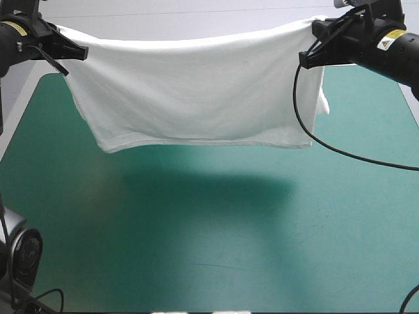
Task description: Fold the cloth
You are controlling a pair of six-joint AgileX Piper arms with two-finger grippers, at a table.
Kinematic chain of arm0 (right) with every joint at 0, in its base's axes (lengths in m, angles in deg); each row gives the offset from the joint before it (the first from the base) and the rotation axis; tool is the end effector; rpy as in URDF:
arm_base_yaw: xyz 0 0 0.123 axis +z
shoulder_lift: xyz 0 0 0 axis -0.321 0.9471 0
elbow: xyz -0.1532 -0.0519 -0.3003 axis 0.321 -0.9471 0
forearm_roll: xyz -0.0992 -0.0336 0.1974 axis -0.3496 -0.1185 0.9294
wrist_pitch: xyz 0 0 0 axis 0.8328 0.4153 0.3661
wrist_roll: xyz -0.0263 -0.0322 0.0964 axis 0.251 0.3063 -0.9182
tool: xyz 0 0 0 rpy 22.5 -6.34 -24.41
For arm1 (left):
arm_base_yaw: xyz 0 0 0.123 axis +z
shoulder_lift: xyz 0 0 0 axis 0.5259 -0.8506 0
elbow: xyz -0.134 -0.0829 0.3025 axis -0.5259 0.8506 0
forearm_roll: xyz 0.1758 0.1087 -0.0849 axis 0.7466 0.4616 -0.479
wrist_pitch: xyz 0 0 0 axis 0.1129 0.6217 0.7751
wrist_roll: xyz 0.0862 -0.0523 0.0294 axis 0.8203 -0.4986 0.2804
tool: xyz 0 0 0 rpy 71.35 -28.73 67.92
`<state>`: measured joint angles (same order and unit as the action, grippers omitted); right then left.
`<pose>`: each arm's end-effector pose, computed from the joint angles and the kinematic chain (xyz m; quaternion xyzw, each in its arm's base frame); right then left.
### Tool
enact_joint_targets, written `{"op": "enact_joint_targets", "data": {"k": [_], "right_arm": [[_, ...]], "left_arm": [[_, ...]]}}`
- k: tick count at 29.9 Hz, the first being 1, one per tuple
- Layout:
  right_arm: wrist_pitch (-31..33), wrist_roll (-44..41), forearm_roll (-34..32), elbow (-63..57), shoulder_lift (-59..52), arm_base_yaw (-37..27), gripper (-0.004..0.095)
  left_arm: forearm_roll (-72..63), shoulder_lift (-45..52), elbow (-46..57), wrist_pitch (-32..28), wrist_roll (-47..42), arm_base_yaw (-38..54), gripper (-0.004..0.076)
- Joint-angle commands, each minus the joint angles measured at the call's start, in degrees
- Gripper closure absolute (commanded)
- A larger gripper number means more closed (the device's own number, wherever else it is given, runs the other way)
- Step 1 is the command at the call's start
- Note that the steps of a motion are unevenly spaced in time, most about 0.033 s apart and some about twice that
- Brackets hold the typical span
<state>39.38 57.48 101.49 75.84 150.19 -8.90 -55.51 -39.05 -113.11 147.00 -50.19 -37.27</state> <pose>0.2438 0.0691 0.5956 -0.1917 0.7549 0.1142 0.6167 0.3002 -0.0179 0.5871 0.1453 0.8338 0.1032 0.5225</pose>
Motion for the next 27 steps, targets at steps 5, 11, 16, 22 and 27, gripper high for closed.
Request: {"op": "enact_joint_targets", "data": {"k": [5,11,16,22,27], "right_arm": [[-13.0,1.0,0.7,1.4,5.7,-0.4,0.0921],[-23.6,1.0,0.7,1.6,10.9,-0.4,0.0922],[-27.7,1.0,0.6,2.9,13.1,-0.4,0.0922],[-24.2,1.0,-0.7,6.3,14.1,-1.0,0.0922],[-11.2,-3.4,-2.5,5.9,15.9,-2.9,0.0922]], "left_arm": [[-2.7,-2.8,-0.2,-7.5,-0.4,-0.2,0.0705],[-4.6,-9.1,-0.2,-14.3,-0.4,-0.2,0.0705],[-3.9,-10.1,-0.6,-20.8,-1.2,-0.2,0.0705],[-3.9,-10.1,-2.8,-23.0,-2.3,-0.2,0.0705],[-4.0,-12.1,-2.5,-17.7,-2.1,-0.2,0.0705]]}}
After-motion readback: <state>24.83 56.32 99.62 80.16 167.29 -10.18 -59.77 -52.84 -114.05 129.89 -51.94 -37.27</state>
